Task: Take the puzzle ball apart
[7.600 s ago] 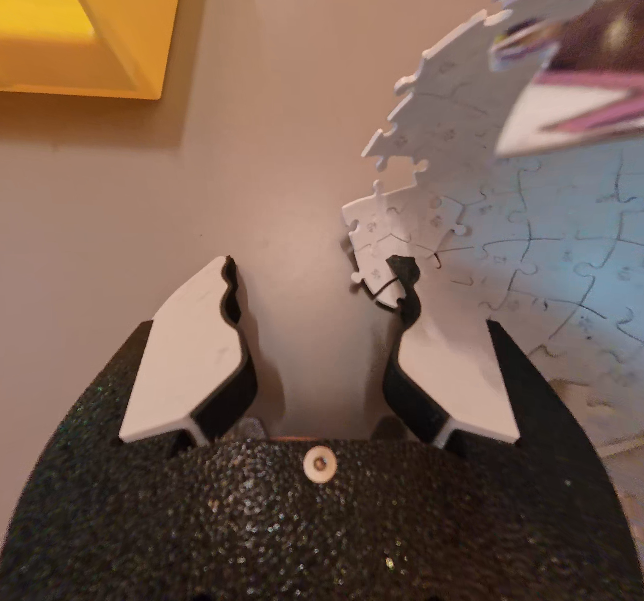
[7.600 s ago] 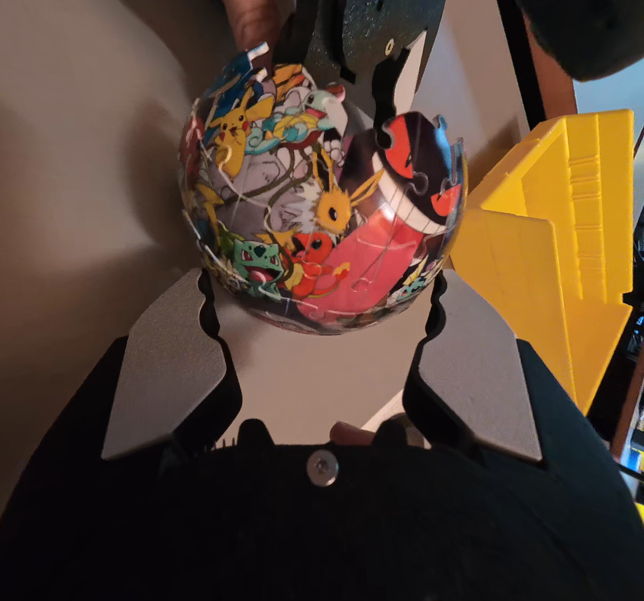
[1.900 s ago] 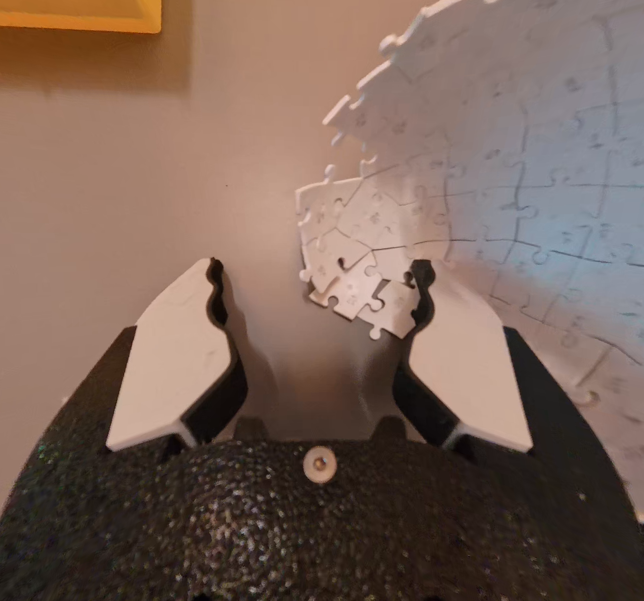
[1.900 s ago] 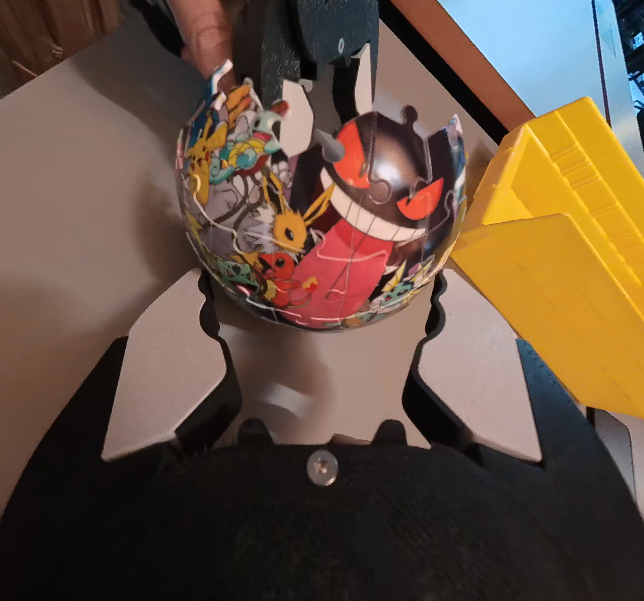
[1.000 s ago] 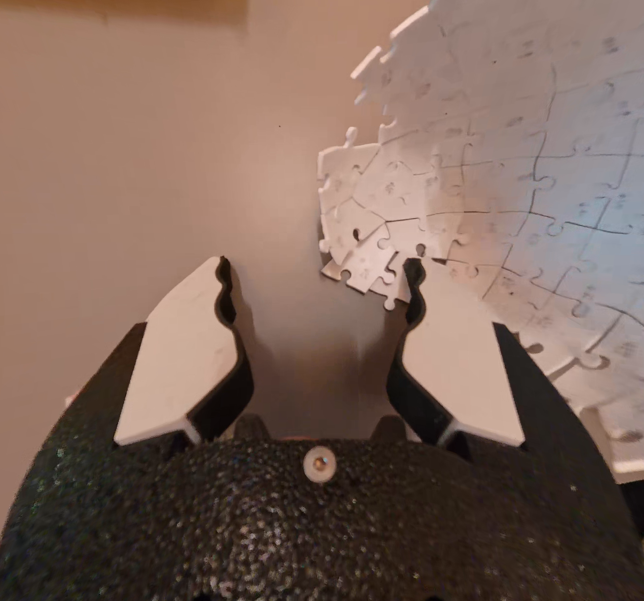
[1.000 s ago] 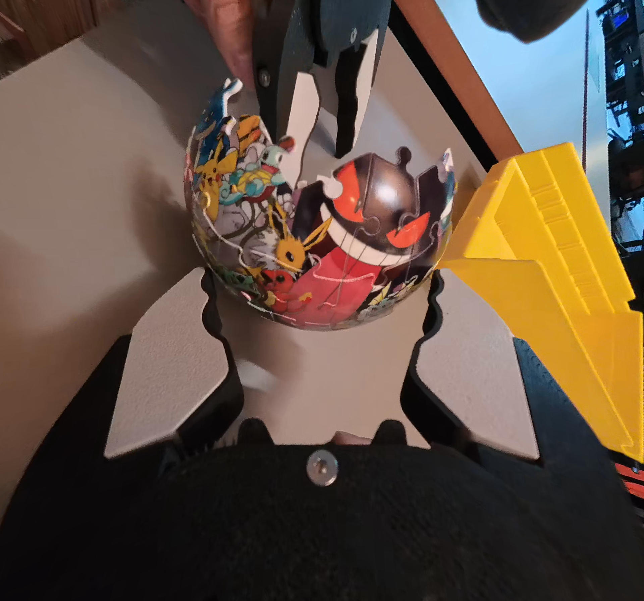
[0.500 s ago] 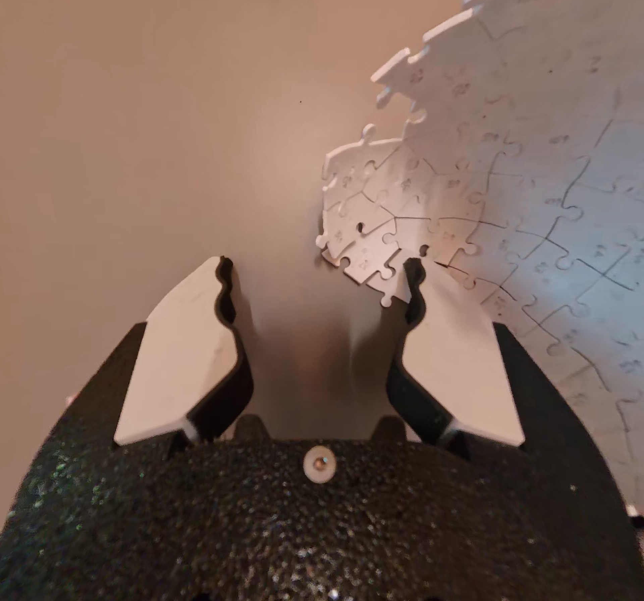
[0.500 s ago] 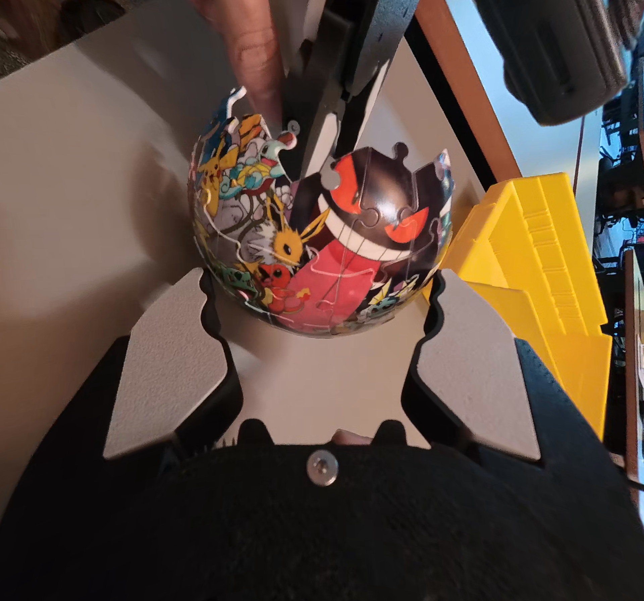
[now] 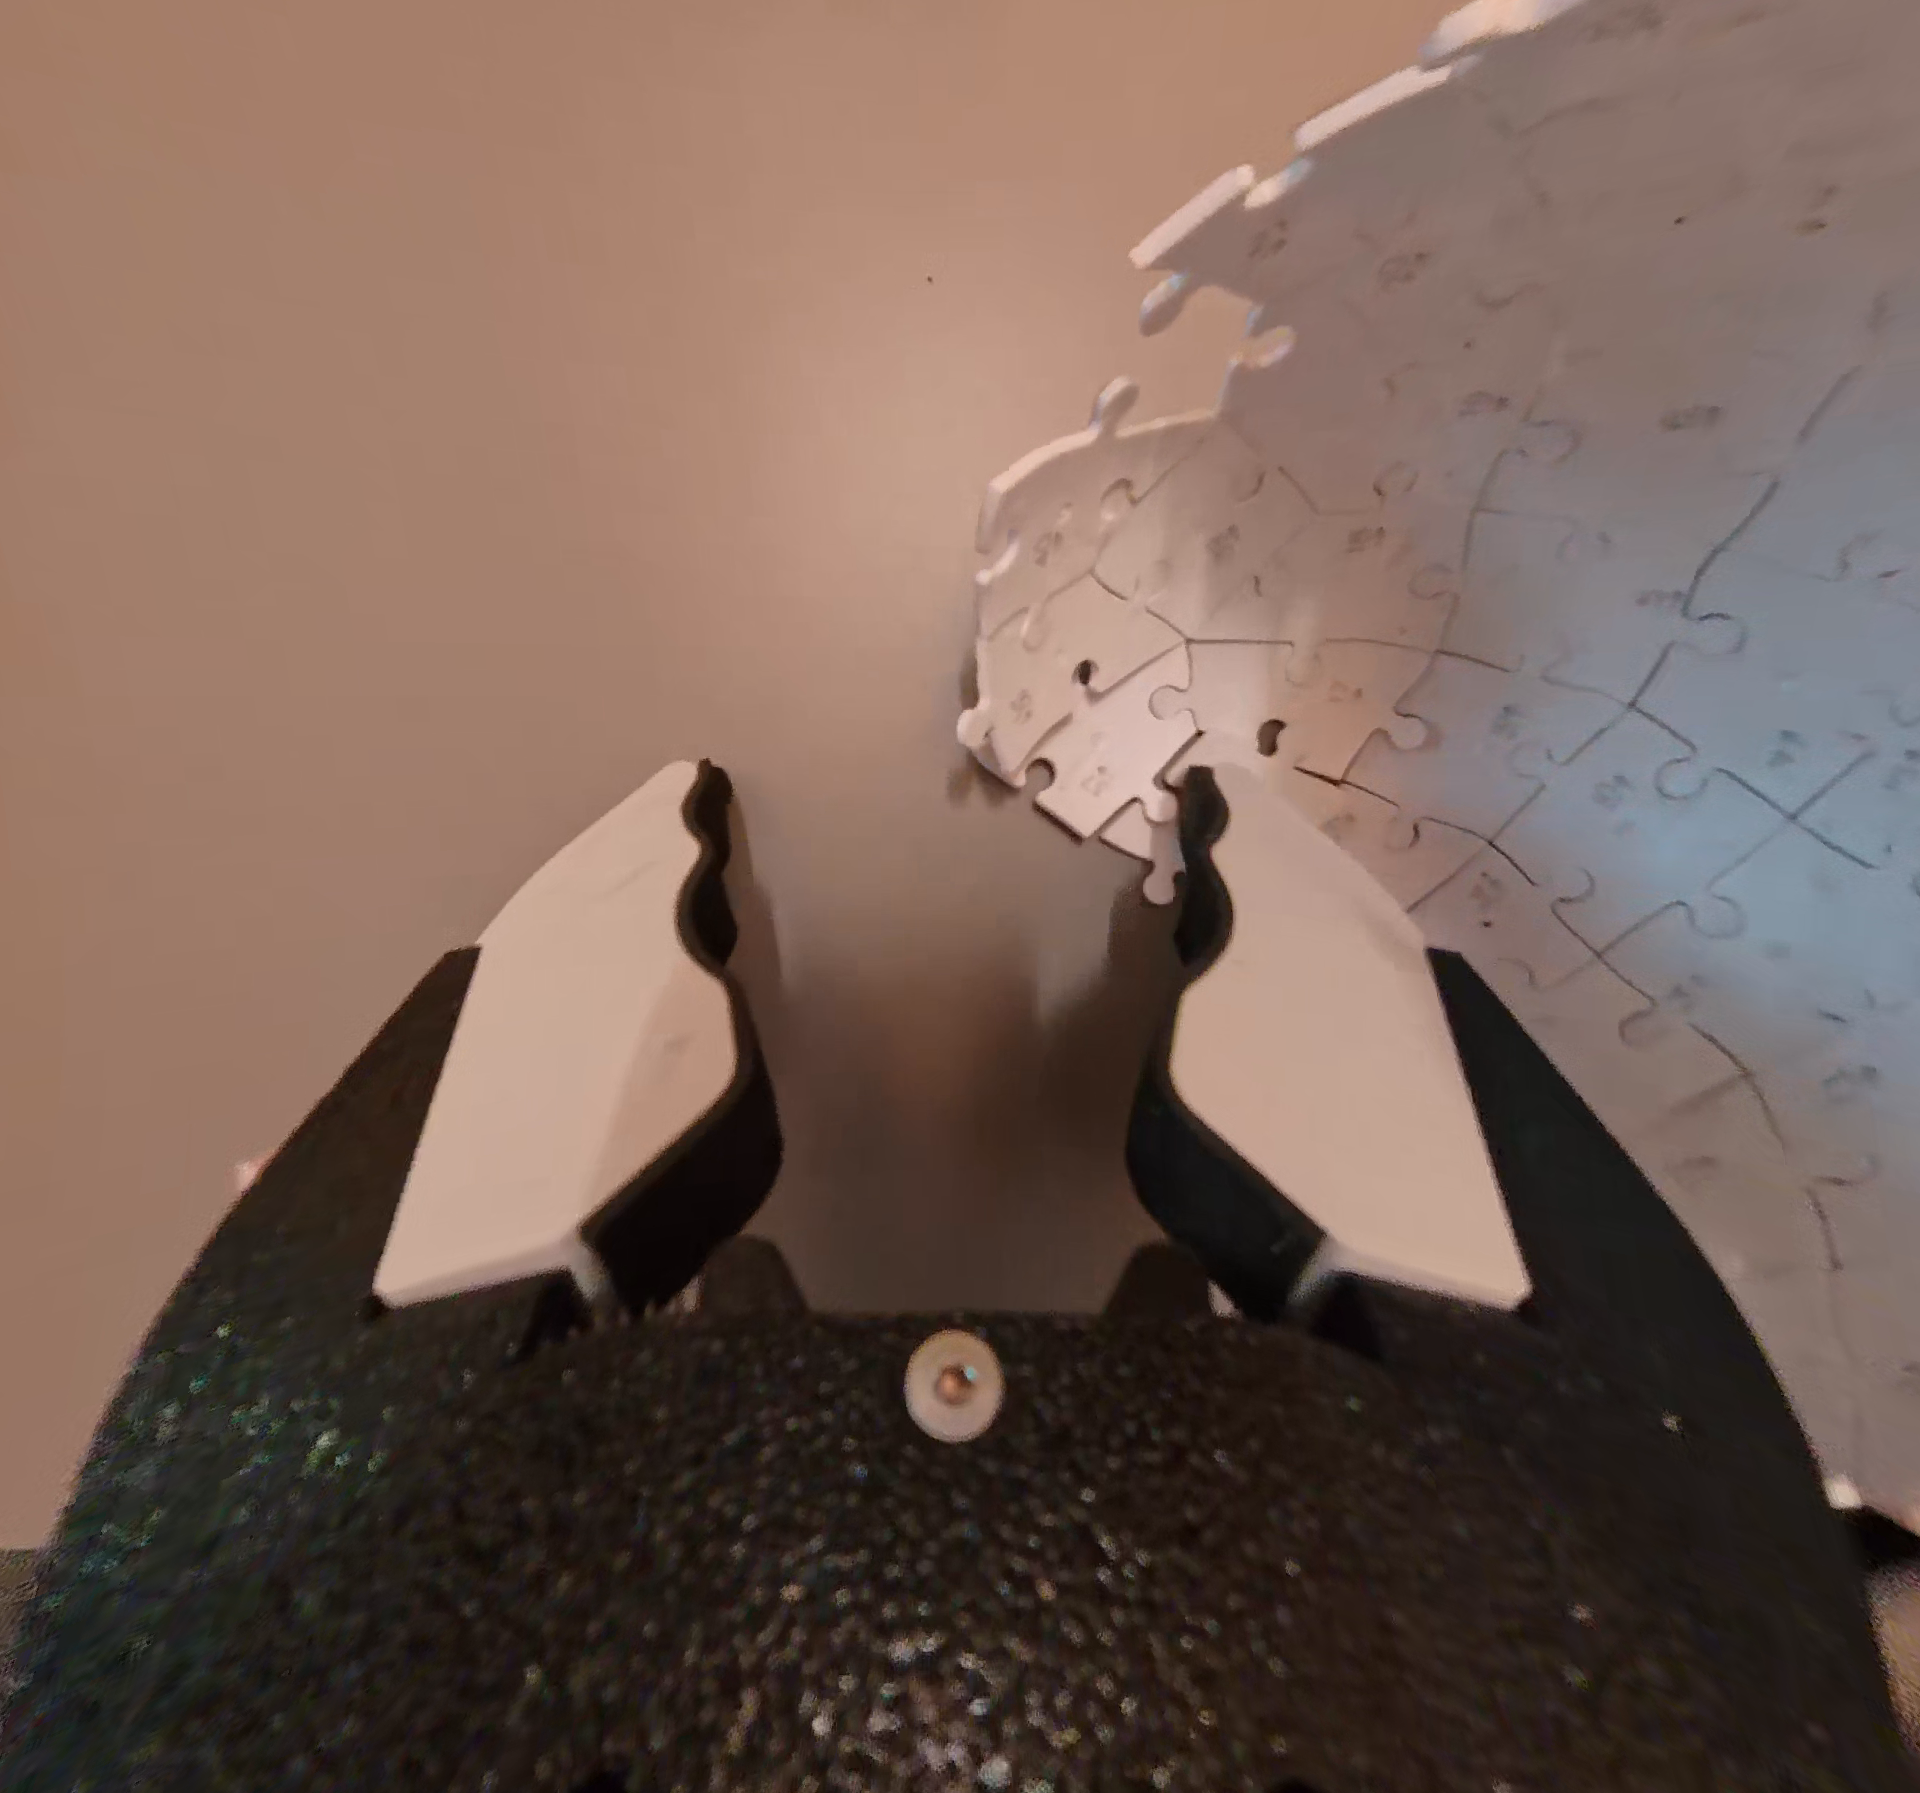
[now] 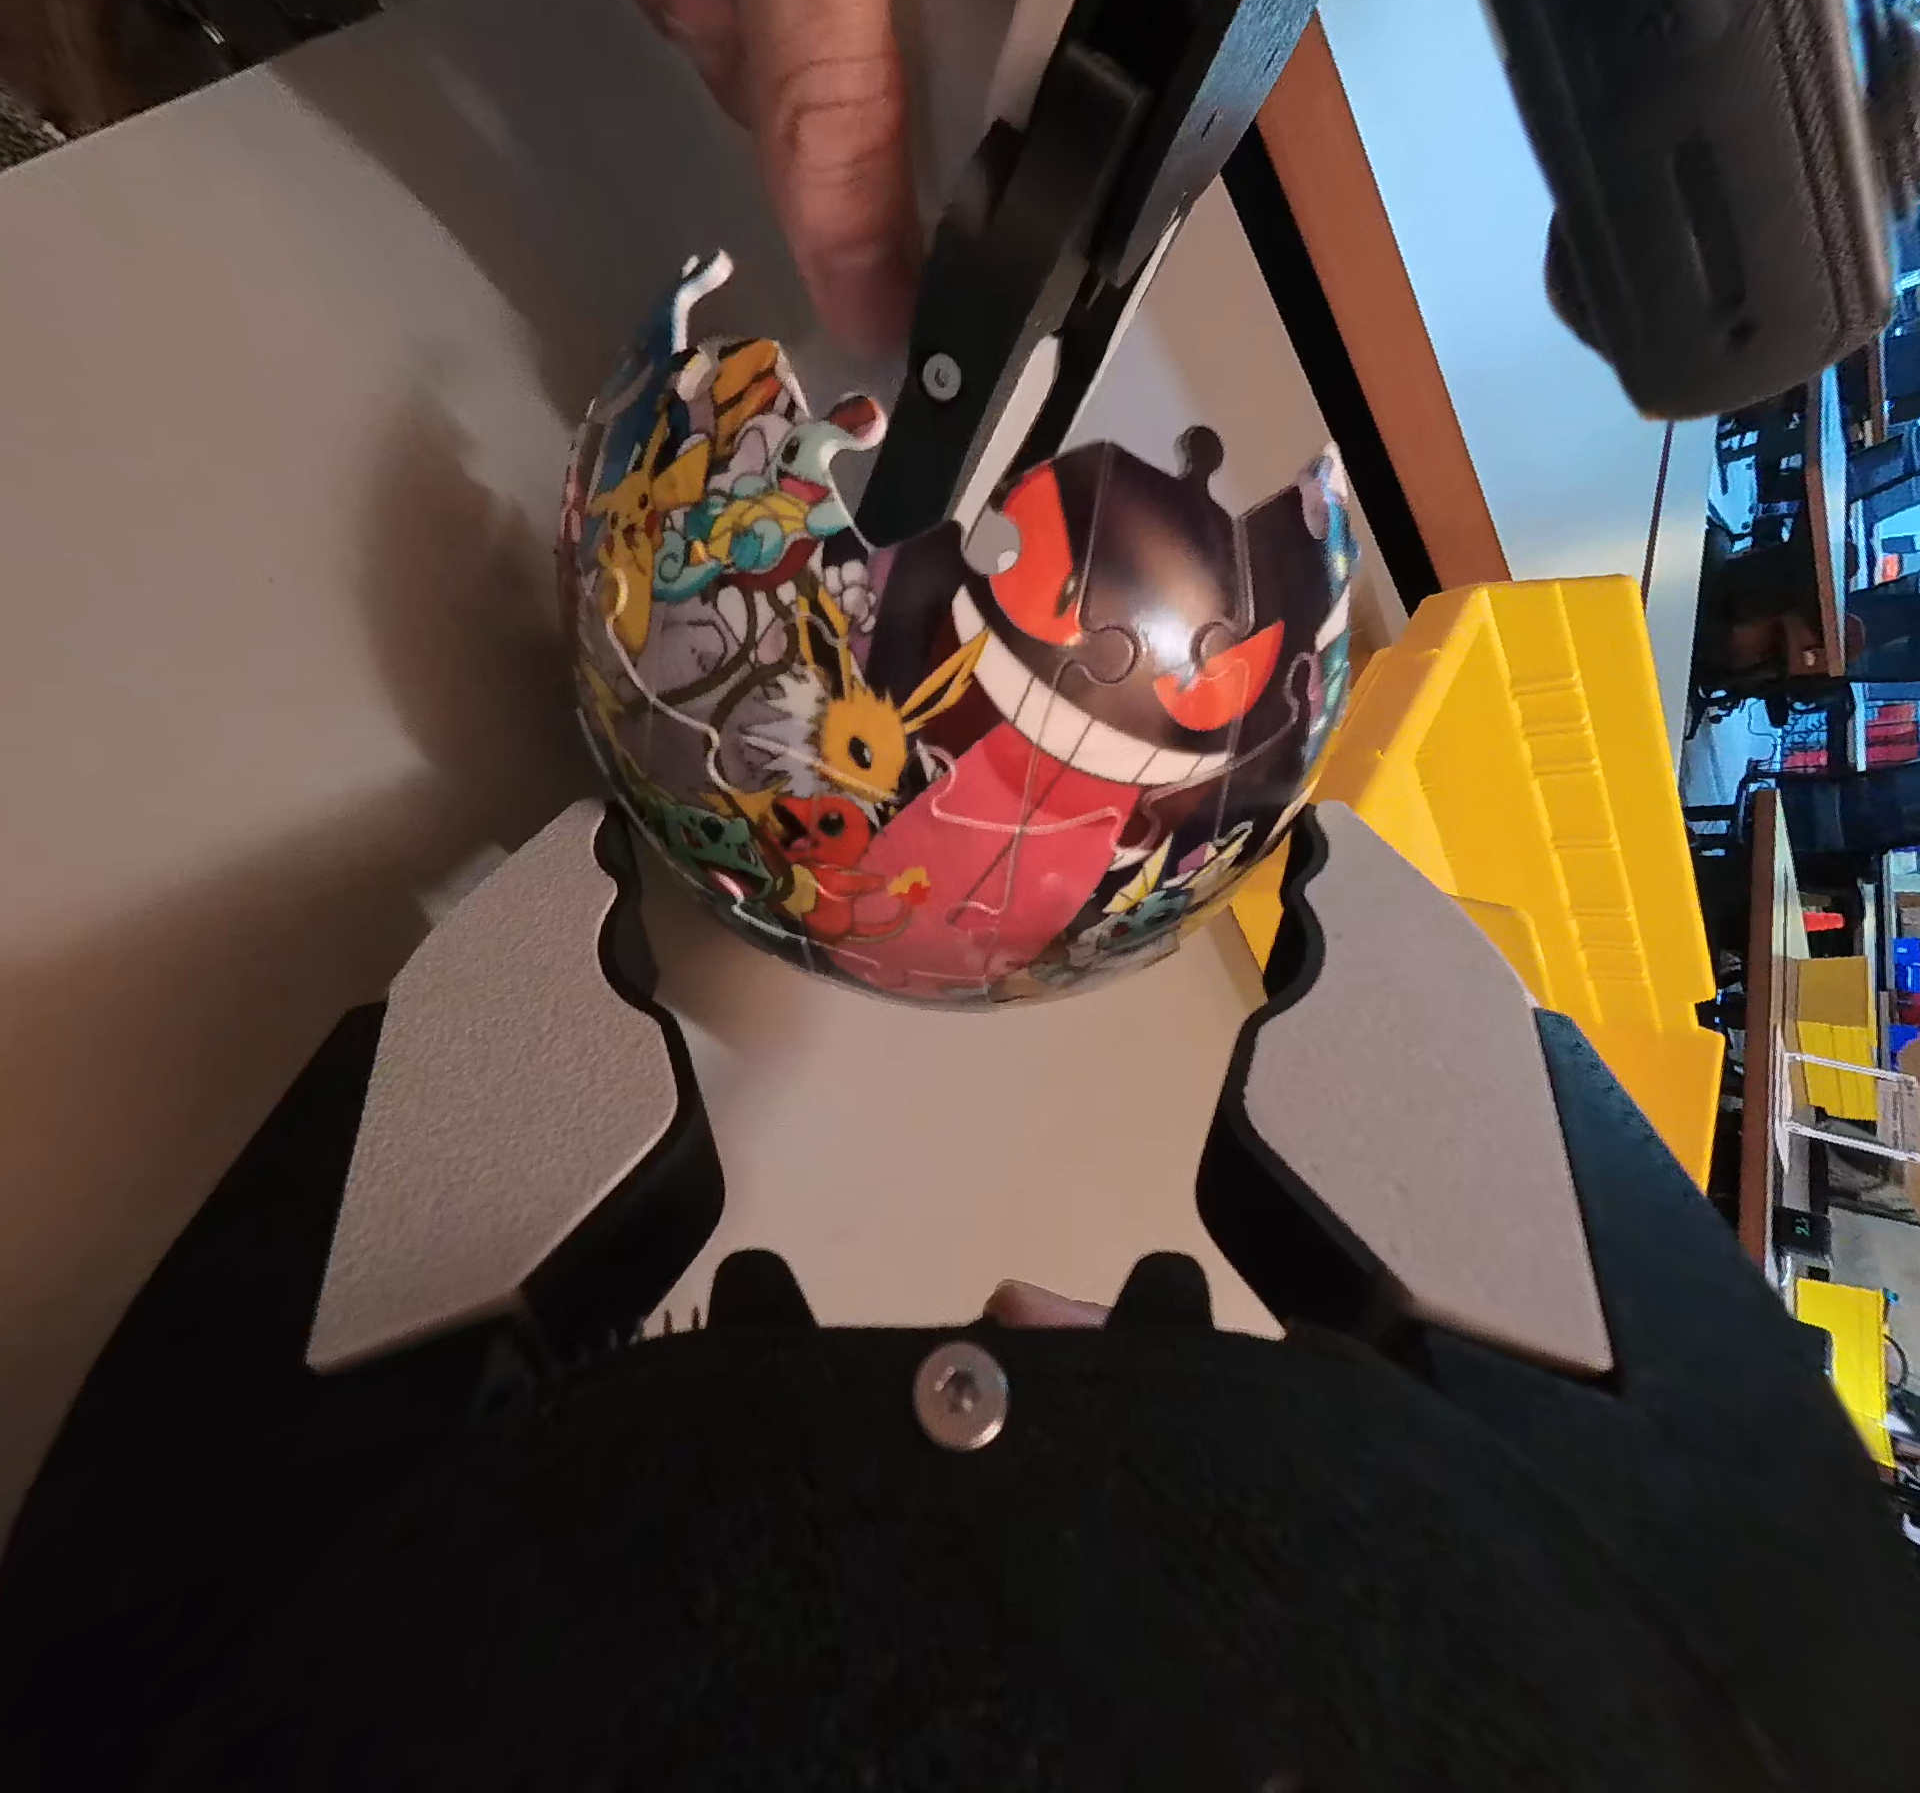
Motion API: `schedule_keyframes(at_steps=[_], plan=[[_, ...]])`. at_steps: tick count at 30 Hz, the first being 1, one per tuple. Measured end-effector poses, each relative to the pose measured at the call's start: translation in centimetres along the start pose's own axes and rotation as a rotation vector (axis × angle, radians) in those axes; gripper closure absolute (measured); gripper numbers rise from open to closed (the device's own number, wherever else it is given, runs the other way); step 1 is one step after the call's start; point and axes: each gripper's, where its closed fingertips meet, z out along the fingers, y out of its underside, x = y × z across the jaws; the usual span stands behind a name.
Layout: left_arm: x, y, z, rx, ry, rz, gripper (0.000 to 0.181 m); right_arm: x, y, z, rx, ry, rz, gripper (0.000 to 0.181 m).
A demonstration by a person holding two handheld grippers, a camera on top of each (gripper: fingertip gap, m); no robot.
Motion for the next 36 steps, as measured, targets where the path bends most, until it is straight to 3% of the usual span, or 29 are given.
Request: schedule_keyframes(at_steps=[18, 22, 27, 36], plan=[[0.5, 0.0, 0.0, 0.045, 0.043, 0.075, 0.089, 0.0, 0.1, -0.1, -0.046, 0.013, -0.045, 0.064], [-0.5, -0.6, -0.6, 0.13, 0.089, 0.053, 0.082, 0.0, 0.1, -0.2, -0.057, 0.014, -0.052, 0.065], [0.2, -2.2, -2.3, 0.338, 0.256, -0.003, 0.071, -0.1, -0.5, -0.2, -0.05, 0.014, -0.069, 0.065], [-0.3, -0.9, -0.3, 0.257, 0.127, 0.129, 0.068, -0.2, -0.7, -0.2, -0.06, 0.015, -0.082, 0.065]])
